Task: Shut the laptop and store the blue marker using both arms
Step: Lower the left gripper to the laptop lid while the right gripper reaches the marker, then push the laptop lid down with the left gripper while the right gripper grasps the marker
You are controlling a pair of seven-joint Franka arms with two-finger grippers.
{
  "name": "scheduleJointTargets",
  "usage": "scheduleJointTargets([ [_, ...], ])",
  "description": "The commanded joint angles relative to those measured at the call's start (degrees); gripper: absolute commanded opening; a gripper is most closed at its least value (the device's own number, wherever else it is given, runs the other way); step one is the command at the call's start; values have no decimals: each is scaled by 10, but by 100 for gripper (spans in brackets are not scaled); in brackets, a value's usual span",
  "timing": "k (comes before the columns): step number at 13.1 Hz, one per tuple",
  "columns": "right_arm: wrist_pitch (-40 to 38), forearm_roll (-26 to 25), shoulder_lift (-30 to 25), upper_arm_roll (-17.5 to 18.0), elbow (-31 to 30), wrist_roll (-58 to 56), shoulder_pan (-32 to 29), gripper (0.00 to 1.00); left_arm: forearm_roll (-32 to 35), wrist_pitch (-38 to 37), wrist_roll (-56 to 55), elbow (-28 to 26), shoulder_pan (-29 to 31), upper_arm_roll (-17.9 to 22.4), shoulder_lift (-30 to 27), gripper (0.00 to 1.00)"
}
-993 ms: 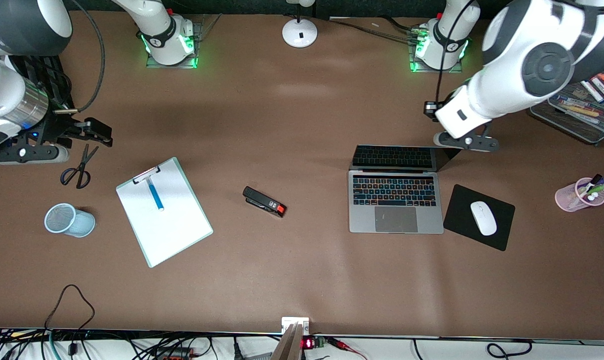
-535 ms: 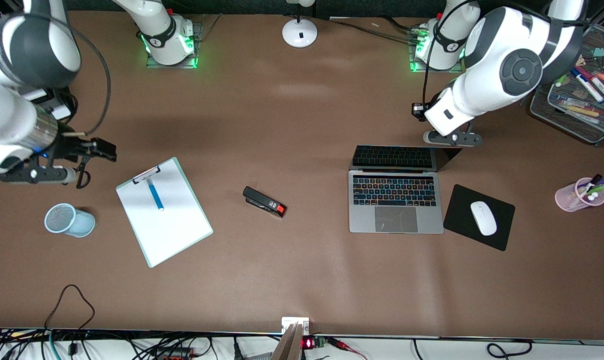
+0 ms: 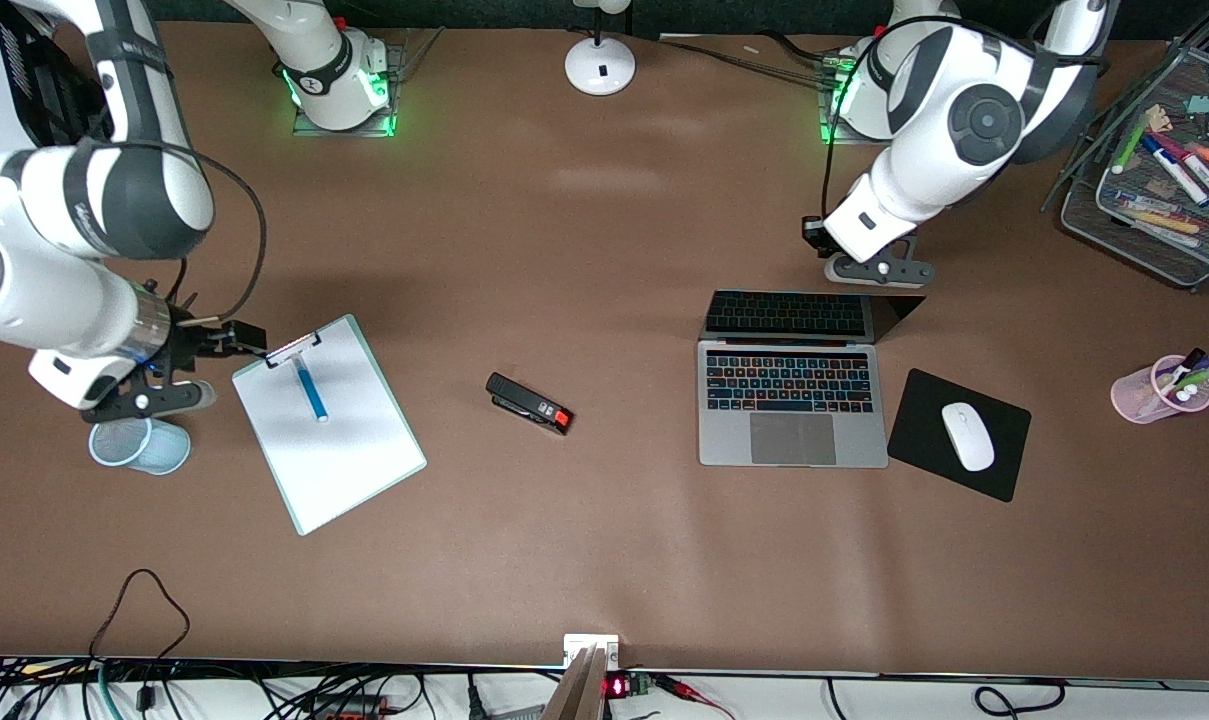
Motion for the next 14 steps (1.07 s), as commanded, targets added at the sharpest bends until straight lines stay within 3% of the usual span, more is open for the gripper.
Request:
scheduleJointTargets([
  [1,54,-3,0,6,-40,-51,0,100,-9,25,5,-8,7,-6,6,0],
  [4,118,-3,15,6,-85,-102,1,100,-3,56,7,-8,6,-6,23,0],
  [8,200,-5,59,7,-99,-191,3,69,23,123,8,-4,5,-7,66,0],
  [12,226,-2,81,7,-99,-232,-2,66,50,202,8,3,10,-6,92,0],
  [14,248,-2,86,7,-104,-233,-2,60,51,236,9,3,10,-4,107,0],
])
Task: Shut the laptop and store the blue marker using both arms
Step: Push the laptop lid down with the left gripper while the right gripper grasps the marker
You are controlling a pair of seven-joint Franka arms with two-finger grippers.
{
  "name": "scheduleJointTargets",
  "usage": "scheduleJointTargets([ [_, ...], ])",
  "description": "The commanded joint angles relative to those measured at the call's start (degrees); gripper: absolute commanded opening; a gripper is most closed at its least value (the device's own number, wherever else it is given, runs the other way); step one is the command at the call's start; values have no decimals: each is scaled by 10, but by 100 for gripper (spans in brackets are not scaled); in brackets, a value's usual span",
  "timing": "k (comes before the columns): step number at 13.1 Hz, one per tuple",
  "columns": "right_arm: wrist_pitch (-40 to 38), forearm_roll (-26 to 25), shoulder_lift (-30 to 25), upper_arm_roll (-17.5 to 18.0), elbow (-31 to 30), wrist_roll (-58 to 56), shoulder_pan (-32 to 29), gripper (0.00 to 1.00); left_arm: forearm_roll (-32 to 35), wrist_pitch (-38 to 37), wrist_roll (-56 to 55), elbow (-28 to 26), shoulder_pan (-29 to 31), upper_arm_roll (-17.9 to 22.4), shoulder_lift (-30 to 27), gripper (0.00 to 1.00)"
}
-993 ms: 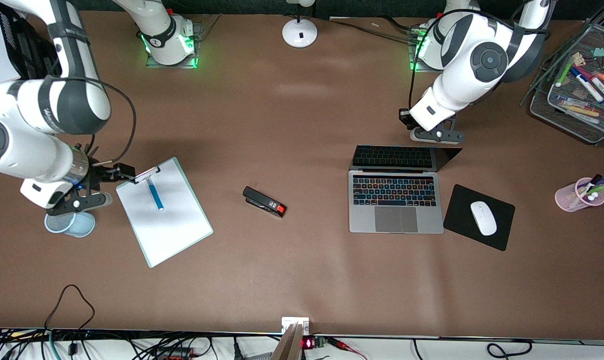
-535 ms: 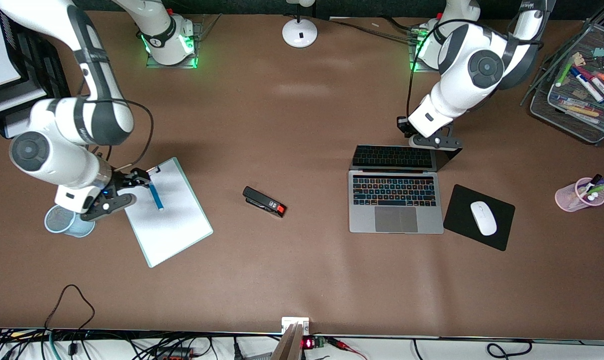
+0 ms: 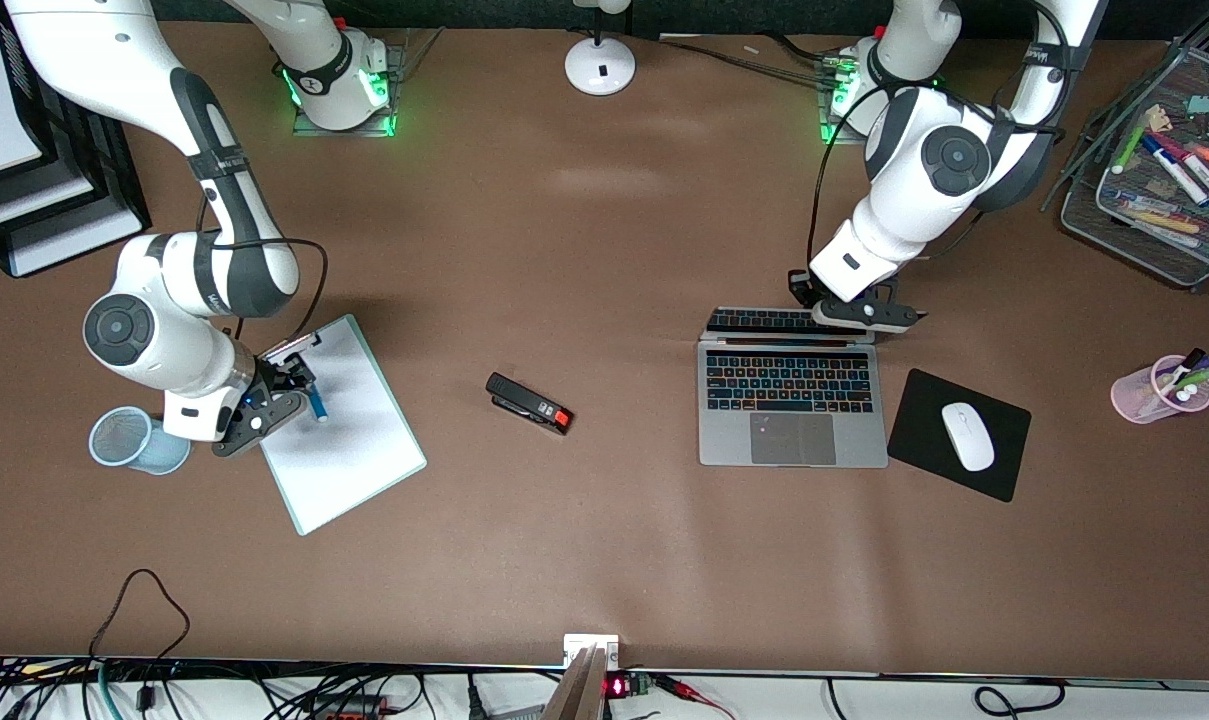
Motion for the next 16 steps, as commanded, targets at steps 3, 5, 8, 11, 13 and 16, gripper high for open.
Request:
scheduleJointTargets([
  [3,52,0,23,4,-6,-12,-4,59,11,63,14,28,8,-1,46,0],
  [5,72,1,37,4,-6,-12,-4,56,43,63,13,67,8,3,73,0],
  [8,73,1,46,7,-6,-12,-3,54,68,64,12,110,17,8,113,0],
  [11,72,2,48,7,-7,-10,1,54,68,64,12,142,18,8,145,0],
  [13,72,2,52,7,-7,-10,1,52,73,64,11,163,17,8,163,0],
  [16,75,2,58,7,-6,-10,1,51,85,100,8,191,16,24,210,0],
])
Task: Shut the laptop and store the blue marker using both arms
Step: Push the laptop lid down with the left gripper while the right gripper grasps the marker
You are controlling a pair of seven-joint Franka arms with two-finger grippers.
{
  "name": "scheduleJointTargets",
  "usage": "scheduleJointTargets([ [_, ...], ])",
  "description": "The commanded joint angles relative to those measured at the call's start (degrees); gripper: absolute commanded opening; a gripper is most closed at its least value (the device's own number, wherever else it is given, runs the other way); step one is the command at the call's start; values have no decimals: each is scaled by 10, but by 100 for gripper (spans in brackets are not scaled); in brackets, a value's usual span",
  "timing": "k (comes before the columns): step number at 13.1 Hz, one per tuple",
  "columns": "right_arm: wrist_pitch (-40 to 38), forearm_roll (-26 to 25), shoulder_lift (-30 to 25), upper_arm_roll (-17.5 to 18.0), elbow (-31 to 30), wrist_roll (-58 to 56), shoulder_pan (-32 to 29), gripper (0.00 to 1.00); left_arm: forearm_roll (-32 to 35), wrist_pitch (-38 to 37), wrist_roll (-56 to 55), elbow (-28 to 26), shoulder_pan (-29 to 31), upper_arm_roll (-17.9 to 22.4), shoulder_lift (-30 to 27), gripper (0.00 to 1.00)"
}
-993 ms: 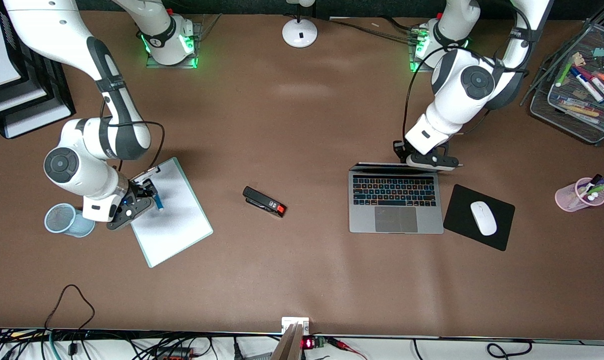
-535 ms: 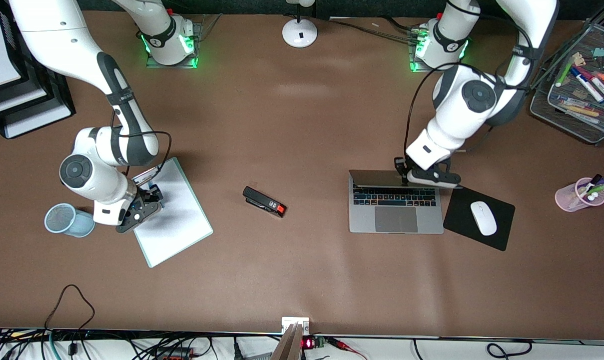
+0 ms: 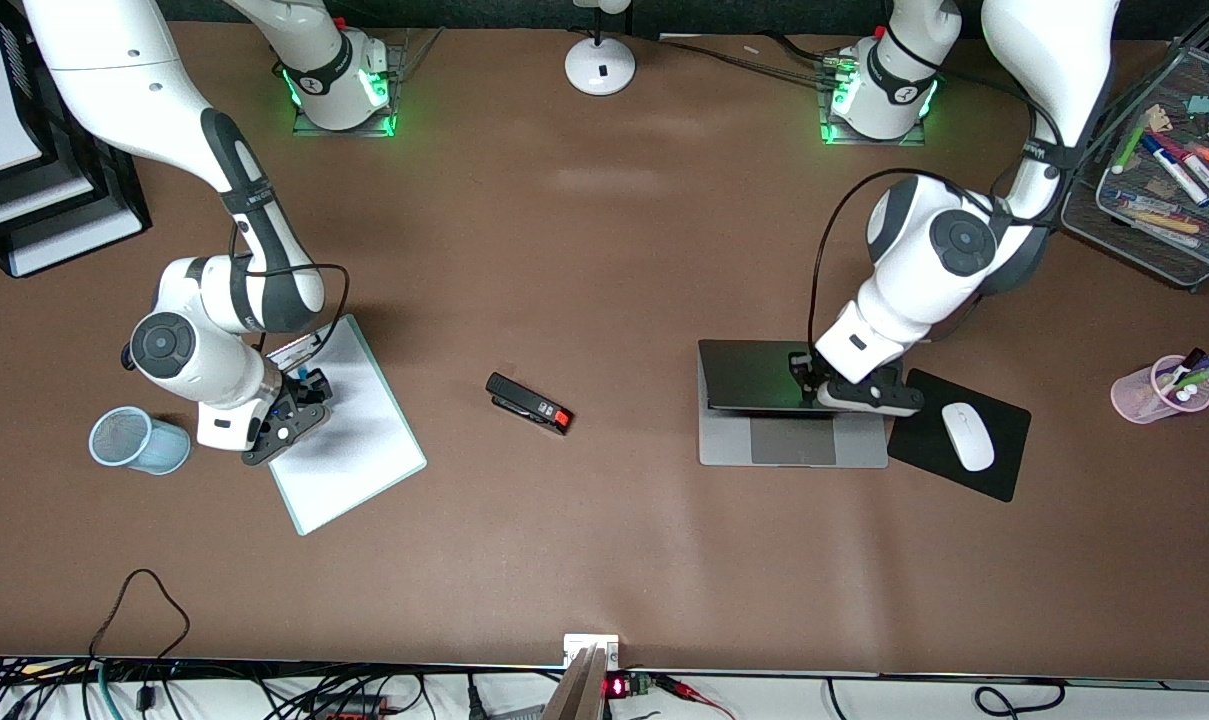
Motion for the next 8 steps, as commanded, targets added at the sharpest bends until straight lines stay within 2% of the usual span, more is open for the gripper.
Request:
scheduleJointTargets([
  [1,11,2,5,4,-3,-8,-2,49,19,23,1,37,-1,5,53,0],
  [8,18,5,18,5,-3,-8,-2,45,19,108,1,46,-4,6,125,0],
])
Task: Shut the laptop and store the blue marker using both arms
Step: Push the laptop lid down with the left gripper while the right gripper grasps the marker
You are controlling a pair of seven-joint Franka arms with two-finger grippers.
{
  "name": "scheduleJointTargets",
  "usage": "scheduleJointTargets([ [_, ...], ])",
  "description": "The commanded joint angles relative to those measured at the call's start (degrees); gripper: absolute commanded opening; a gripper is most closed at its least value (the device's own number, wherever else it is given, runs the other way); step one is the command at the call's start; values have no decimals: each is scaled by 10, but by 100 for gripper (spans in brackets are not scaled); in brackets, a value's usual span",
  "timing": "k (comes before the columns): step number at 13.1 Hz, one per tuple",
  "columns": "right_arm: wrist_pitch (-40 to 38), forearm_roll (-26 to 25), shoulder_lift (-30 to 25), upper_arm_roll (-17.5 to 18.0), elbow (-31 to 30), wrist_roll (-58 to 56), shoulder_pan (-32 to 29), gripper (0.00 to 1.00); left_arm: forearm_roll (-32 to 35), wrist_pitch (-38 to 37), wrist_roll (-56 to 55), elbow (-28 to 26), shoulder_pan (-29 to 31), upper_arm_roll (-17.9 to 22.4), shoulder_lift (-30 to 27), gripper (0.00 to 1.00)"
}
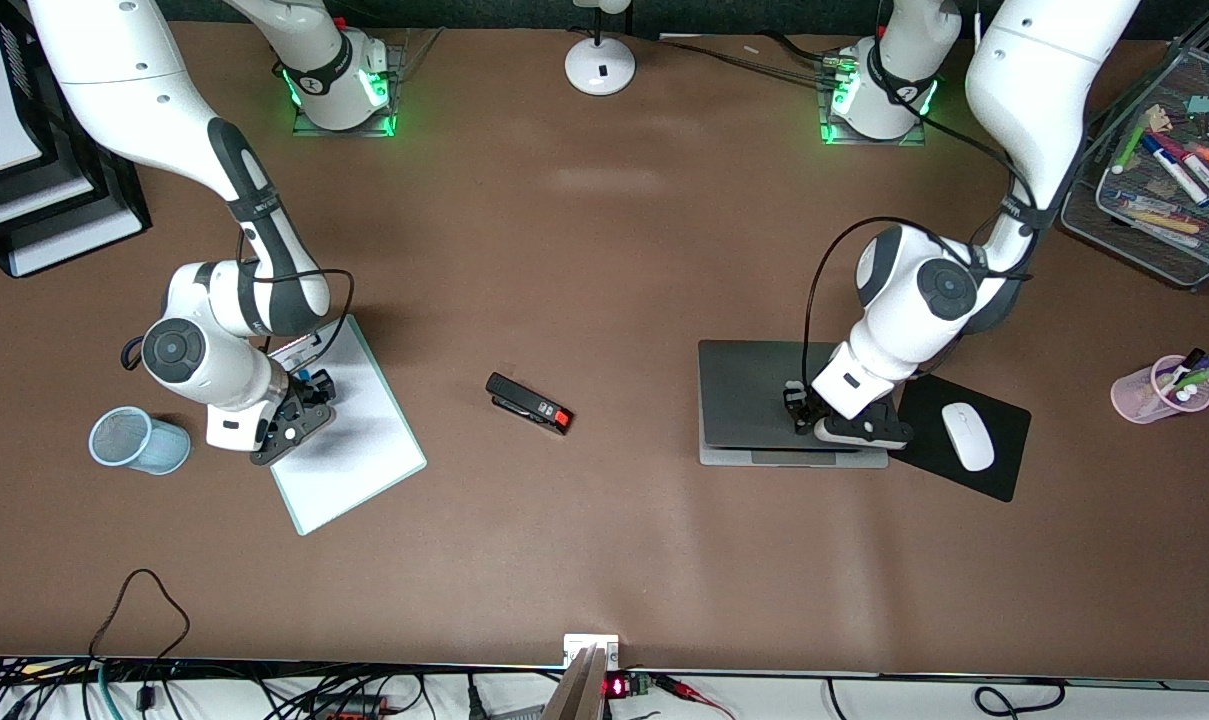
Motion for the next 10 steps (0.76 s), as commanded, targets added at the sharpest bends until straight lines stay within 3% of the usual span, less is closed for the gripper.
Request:
scheduleJointTargets([
  [1,13,5,5,4,-2,-8,-1,42,14,19,0,22,-7,3,35,0],
  [10,12,5,6,11,1,-9,-2,32,14,20,0,54,-8,8,80,0],
])
